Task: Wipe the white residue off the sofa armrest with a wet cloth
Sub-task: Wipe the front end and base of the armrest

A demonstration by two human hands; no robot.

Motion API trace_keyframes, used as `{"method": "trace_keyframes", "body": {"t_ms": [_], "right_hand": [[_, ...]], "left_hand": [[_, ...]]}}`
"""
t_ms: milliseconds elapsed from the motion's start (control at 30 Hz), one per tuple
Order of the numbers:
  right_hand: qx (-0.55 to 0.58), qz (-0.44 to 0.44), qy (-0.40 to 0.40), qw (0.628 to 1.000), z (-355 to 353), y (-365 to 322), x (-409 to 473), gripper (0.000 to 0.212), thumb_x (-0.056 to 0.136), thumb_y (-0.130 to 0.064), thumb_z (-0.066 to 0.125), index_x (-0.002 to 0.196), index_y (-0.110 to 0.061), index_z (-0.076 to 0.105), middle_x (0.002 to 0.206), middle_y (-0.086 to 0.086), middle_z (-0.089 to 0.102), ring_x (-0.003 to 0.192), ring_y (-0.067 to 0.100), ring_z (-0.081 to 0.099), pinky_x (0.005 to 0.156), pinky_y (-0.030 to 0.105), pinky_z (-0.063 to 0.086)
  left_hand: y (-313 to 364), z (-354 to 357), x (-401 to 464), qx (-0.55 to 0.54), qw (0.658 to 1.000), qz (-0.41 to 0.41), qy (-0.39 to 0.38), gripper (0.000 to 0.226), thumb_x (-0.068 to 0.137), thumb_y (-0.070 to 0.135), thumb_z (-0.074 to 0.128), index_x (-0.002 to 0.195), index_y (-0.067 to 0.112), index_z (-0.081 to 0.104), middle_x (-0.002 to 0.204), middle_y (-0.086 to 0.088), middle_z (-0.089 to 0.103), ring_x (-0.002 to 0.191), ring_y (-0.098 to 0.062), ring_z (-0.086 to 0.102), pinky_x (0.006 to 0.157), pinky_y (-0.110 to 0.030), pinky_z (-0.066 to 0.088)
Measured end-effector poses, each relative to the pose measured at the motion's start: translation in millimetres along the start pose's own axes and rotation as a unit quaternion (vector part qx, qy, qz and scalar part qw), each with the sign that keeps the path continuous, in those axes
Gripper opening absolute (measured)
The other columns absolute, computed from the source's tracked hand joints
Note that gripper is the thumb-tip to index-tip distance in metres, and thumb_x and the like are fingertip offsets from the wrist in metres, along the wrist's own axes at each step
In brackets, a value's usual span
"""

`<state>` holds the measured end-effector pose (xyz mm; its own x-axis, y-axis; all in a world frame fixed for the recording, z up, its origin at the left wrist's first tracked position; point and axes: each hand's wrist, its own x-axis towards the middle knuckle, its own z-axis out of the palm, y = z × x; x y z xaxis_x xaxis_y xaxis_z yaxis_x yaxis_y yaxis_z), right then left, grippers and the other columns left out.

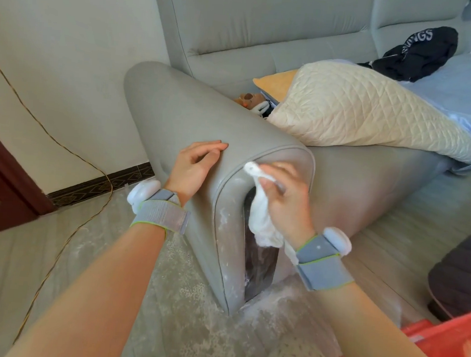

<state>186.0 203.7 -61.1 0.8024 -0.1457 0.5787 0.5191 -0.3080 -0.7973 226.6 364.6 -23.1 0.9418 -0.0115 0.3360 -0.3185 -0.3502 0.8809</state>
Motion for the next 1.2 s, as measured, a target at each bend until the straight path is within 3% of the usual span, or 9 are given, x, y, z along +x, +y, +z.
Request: {"method": "trace_keyframes", "body": {"t_ms": [133, 233, 367, 533, 700, 833, 967, 1067, 1200], "right_hand": [[-0.02, 0.08, 0.109, 0.991, -16.5, -5.3, 13.3, 0.032, 0.086, 0.005, 0.054, 0.11, -0.012, 0.066, 0.085, -0.016, 0.052, 0.079, -0.005, 0.05, 0.076, -0.005, 0.031], [-0.063, 0.102, 0.139, 0.983, -1.3, -4.6, 14.4, 0.028, 0.087, 0.0, 0.054, 0.11, -0.008, 0.068, 0.091, 0.0, 0.05, 0.083, 0.009, 0.046, 0.072, -0.005, 0.029], [-0.081, 0.032, 0.186, 0.979, 33.3, 2.4, -1.9, 0.027, 0.083, -0.003, 0.054, 0.105, -0.007, 0.069, 0.099, 0.0, 0.045, 0.086, 0.012, 0.051, 0.081, 0.008, 0.037], [-0.095, -0.091, 0.154, 0.979, 53.9, 9.7, -25.8, 0.028, 0.086, -0.001, 0.054, 0.108, -0.009, 0.07, 0.098, 0.008, 0.054, 0.087, 0.017, 0.056, 0.084, 0.021, 0.046], [-0.139, -0.174, 0.058, 0.973, 56.4, 14.7, -46.0, 0.033, 0.083, 0.001, 0.05, 0.107, -0.012, 0.069, 0.103, -0.003, 0.046, 0.089, 0.022, 0.052, 0.079, 0.029, 0.046], [-0.223, -0.228, -0.062, 0.946, 62.9, 36.6, -73.8, 0.034, 0.075, 0.001, 0.048, 0.1, -0.012, 0.068, 0.101, -0.004, 0.043, 0.087, 0.021, 0.047, 0.067, 0.033, 0.049], [-0.161, -0.185, -0.093, 0.965, 61.2, 51.4, -88.0, 0.039, 0.074, 0.012, 0.054, 0.101, -0.015, 0.066, 0.099, -0.002, 0.046, 0.088, 0.021, 0.05, 0.068, 0.035, 0.05], [-0.104, -0.115, -0.074, 0.985, 52.5, 43.6, -84.9, 0.031, 0.085, -0.001, 0.047, 0.101, -0.017, 0.068, 0.099, 0.002, 0.052, 0.09, 0.024, 0.055, 0.077, 0.034, 0.047], [-0.076, -0.072, 0.027, 0.994, 42.2, 29.4, -68.4, 0.029, 0.088, -0.004, 0.051, 0.102, -0.023, 0.068, 0.098, -0.005, 0.044, 0.089, -0.002, 0.047, 0.082, 0.022, 0.043]], "left_hand": [[-0.9, 1.1, -0.5, -0.002, 1.0, 0.006, 0.002, 0.027, 0.093, 0.006, 0.05, 0.118, 0.012, 0.061, 0.121, -0.009, 0.059, 0.11, -0.008, 0.049, 0.109, -0.035, 0.035], [-1.8, -1.2, -0.1, -0.007, 1.0, -0.001, -0.006, 0.027, 0.094, 0.007, 0.049, 0.119, 0.006, 0.062, 0.122, -0.007, 0.059, 0.108, -0.003, 0.05, 0.111, -0.031, 0.034], [-3.9, -2.8, -0.7, -0.023, 1.0, -0.002, -0.018, 0.027, 0.095, 0.008, 0.049, 0.119, 0.011, 0.061, 0.118, -0.002, 0.058, 0.107, 0.0, 0.051, 0.11, -0.025, 0.033], [-6.5, -2.0, 1.6, -0.053, 0.998, -0.011, -0.011, 0.026, 0.095, 0.008, 0.048, 0.116, 0.014, 0.061, 0.115, 0.0, 0.058, 0.103, 0.006, 0.051, 0.1, -0.008, 0.033], [-8.4, -1.0, 1.2, -0.049, 0.999, 0.009, -0.007, 0.025, 0.094, 0.007, 0.05, 0.116, 0.016, 0.059, 0.113, -0.001, 0.058, 0.102, 0.007, 0.052, 0.105, -0.016, 0.033], [-11.9, -1.9, 1.9, -0.032, 0.999, 0.021, -0.006, 0.026, 0.094, 0.007, 0.05, 0.117, 0.01, 0.061, 0.112, 0.0, 0.059, 0.092, 0.022, 0.052, 0.106, -0.018, 0.033], [-13.1, -1.5, 2.2, -0.019, 1.0, 0.021, -0.009, 0.027, 0.094, 0.006, 0.05, 0.117, 0.003, 0.062, 0.119, -0.007, 0.06, 0.096, 0.018, 0.052, 0.106, -0.019, 0.033], [-15.7, -0.6, 1.9, -0.019, 1.0, 0.023, -0.005, 0.027, 0.094, 0.005, 0.05, 0.118, 0.001, 0.061, 0.125, -0.013, 0.059, 0.104, 0.003, 0.051, 0.106, -0.017, 0.032], [-21.7, -0.8, 1.6, 0.004, 0.999, 0.045, -0.016, 0.031, 0.091, 0.011, 0.052, 0.12, 0.004, 0.06, 0.127, -0.008, 0.057, 0.116, -0.007, 0.047, 0.104, -0.01, 0.029]]}}
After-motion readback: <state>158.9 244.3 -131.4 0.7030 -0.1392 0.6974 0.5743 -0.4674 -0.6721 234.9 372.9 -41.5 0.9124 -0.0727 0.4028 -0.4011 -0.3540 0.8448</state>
